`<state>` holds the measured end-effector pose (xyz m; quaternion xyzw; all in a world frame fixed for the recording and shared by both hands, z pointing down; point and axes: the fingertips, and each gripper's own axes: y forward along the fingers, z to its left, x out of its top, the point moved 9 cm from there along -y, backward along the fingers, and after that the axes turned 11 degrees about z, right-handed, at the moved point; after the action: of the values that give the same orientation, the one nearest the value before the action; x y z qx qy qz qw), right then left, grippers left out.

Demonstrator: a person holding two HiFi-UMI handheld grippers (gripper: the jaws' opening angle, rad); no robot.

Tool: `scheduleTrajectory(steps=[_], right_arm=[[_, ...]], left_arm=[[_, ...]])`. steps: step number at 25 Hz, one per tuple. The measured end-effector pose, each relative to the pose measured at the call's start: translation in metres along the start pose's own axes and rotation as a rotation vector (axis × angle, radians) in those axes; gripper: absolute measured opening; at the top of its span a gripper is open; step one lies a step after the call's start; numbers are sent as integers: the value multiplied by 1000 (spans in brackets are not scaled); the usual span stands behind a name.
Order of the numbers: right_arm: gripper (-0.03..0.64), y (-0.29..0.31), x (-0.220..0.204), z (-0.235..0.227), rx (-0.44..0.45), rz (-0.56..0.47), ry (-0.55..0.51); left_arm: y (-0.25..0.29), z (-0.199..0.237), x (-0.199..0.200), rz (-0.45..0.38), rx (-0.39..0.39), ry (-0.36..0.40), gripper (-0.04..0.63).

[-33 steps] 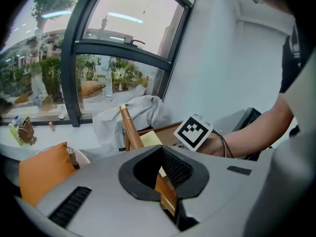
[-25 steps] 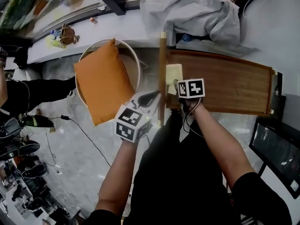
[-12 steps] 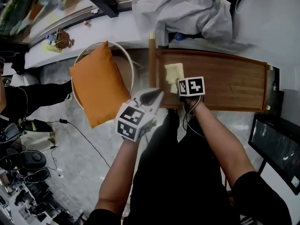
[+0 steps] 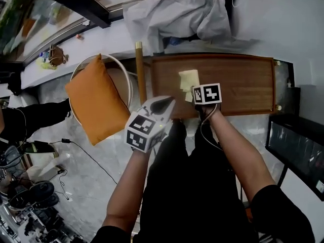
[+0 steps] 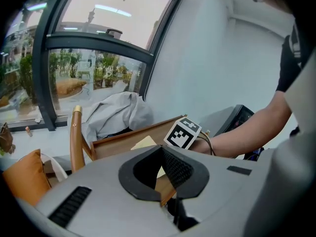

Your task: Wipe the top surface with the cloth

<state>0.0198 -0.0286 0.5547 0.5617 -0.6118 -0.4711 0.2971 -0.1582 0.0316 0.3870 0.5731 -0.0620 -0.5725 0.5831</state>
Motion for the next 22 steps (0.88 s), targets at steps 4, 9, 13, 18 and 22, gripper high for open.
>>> scheduleTrajectory(steps=[4,9,13,18,22], right_arm=[[32,-16,-7,-33,-20,-9,23],[31,-34,-14,-73,-39,-21,60],[31,-48,-18,-105,-54,-29,75],[32,-68,-26,-144,-76,-45,101],[32,-83,-31,-175,-94,-62,124]], left_arm=[[19,-16,12,2,-15,12,9],[41,-35,23,15,-30,20,9],[59,-50,34,19,-43,31,9],[82,-71,46,24,-63,47,9],[97,-85,54,34,-74,60,9]])
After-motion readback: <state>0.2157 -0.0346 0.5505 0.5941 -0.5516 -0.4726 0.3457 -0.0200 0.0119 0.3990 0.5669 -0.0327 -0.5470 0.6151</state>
